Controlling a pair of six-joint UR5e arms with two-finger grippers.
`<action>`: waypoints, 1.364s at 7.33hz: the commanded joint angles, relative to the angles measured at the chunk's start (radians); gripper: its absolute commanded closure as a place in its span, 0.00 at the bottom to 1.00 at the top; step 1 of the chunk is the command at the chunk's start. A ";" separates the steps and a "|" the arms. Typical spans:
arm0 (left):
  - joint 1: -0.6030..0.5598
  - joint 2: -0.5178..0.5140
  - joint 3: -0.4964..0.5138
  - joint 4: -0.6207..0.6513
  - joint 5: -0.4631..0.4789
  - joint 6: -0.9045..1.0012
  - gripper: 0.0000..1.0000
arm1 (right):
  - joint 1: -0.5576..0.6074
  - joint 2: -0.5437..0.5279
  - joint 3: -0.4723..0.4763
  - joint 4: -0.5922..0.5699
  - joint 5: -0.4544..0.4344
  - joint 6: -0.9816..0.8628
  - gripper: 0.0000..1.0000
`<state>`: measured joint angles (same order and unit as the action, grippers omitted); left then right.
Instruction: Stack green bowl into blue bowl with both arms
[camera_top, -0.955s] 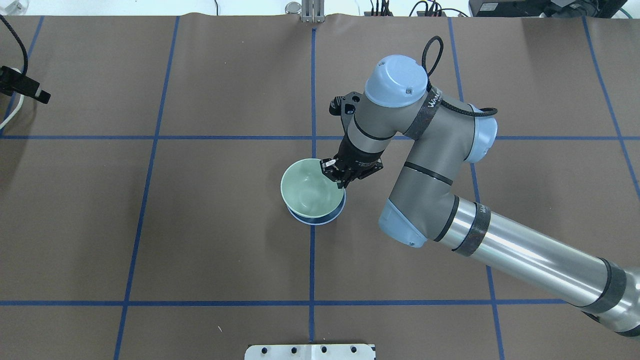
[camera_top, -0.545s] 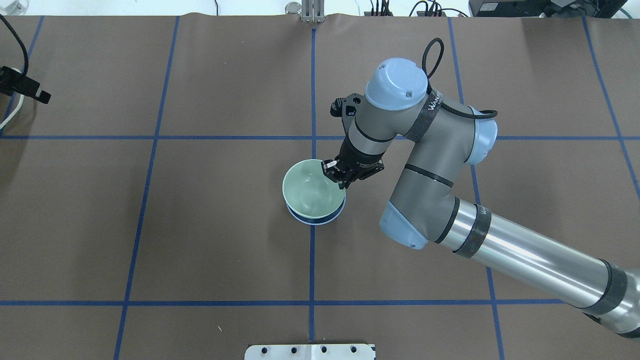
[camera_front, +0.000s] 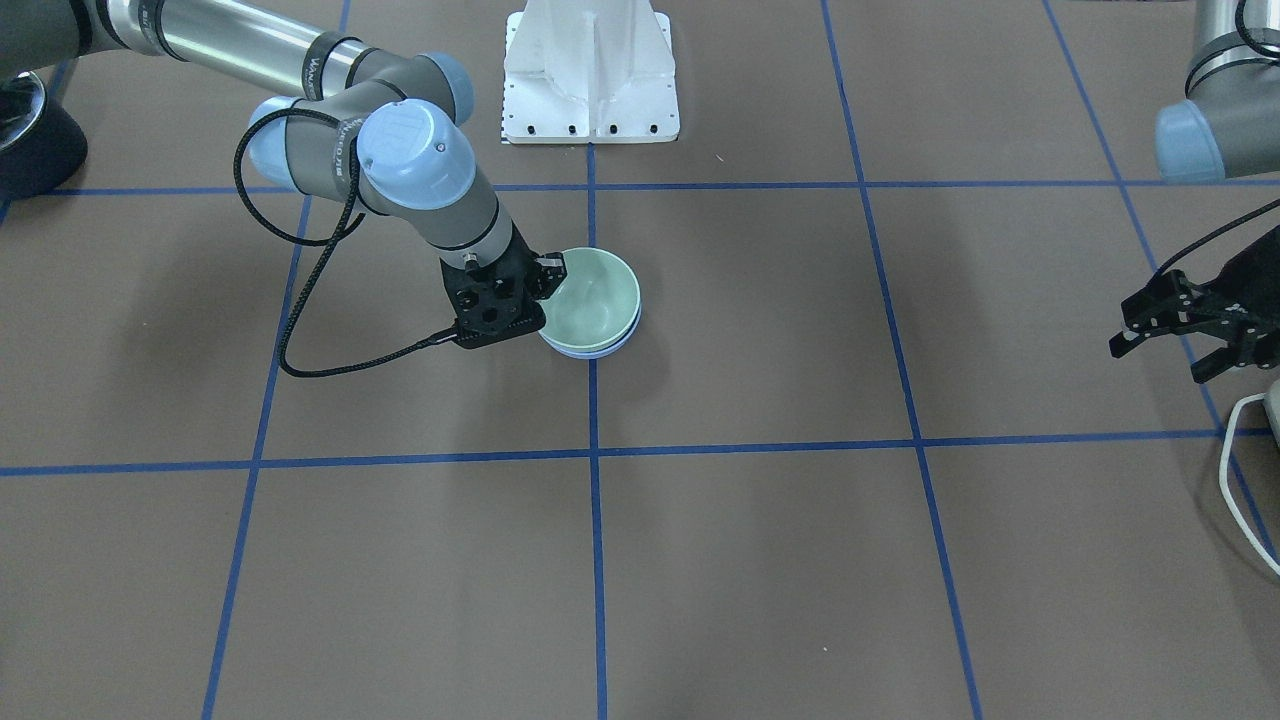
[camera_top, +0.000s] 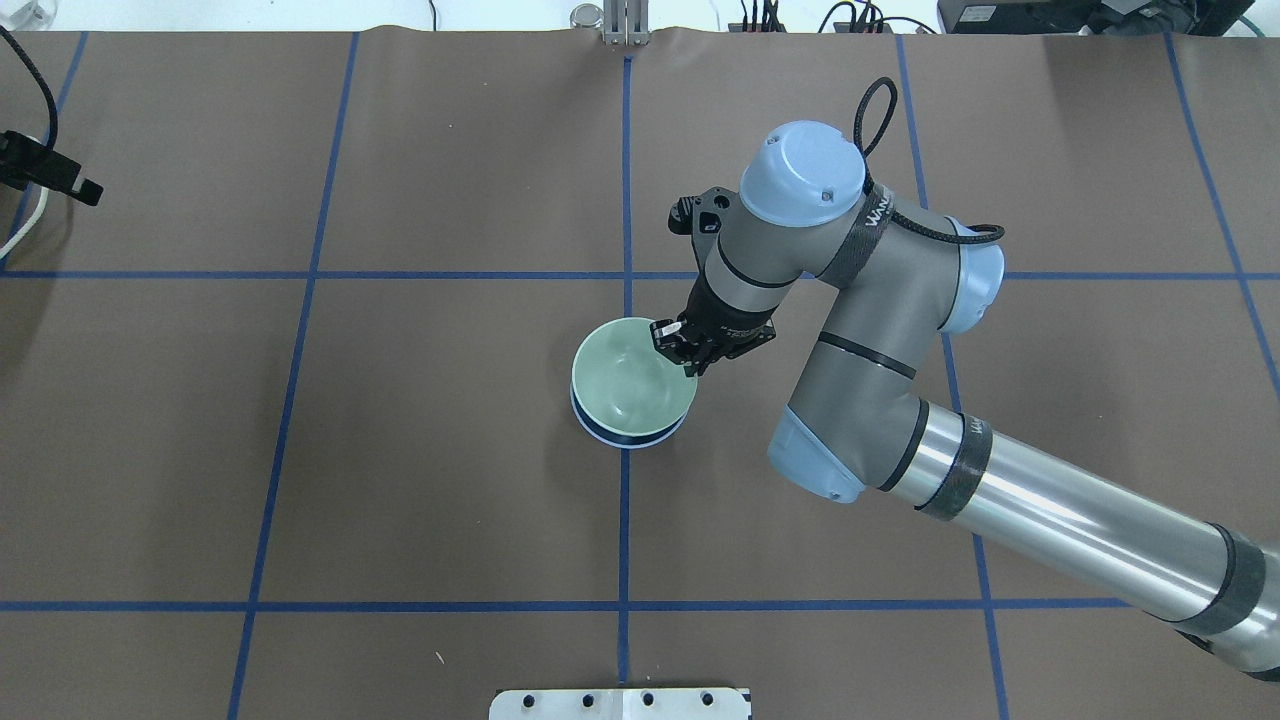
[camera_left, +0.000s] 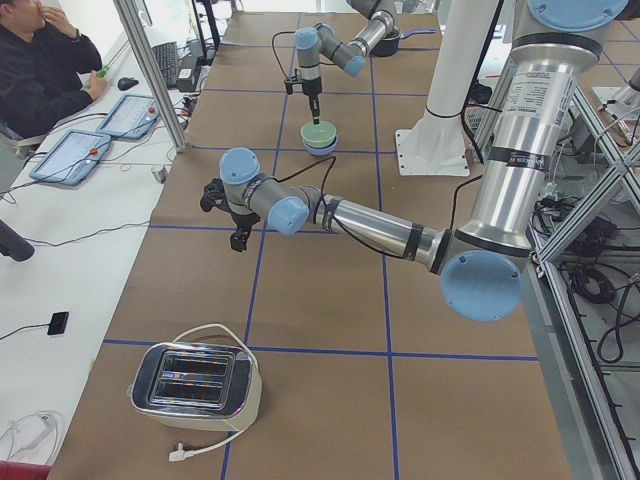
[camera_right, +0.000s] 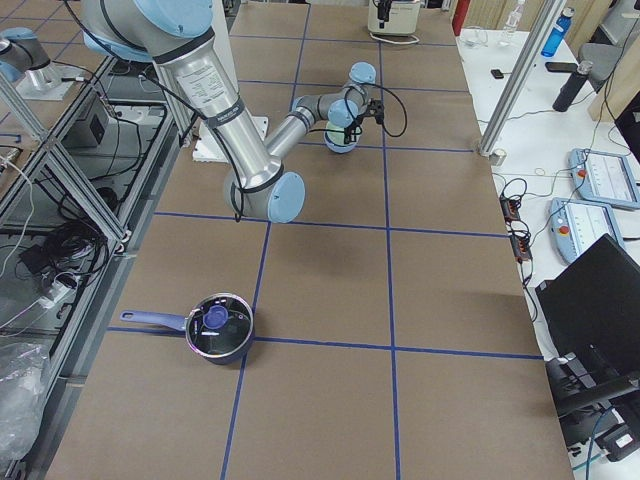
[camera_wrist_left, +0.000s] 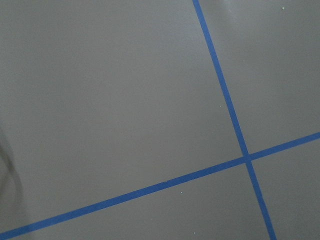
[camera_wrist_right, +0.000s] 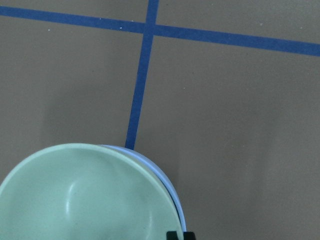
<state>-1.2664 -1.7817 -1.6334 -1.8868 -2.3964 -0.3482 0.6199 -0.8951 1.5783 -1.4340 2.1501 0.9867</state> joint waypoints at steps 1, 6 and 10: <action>0.001 -0.001 0.000 0.000 0.000 0.000 0.02 | 0.000 -0.008 0.035 0.001 -0.009 0.001 0.54; -0.001 0.005 0.009 0.000 0.002 0.002 0.02 | 0.033 -0.039 0.066 -0.002 0.022 0.050 0.00; -0.097 0.005 0.058 0.027 -0.007 0.150 0.02 | 0.345 -0.166 0.081 -0.145 0.115 -0.265 0.00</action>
<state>-1.3146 -1.7764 -1.6035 -1.8796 -2.3992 -0.2779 0.8370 -1.0165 1.6578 -1.4907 2.2262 0.9071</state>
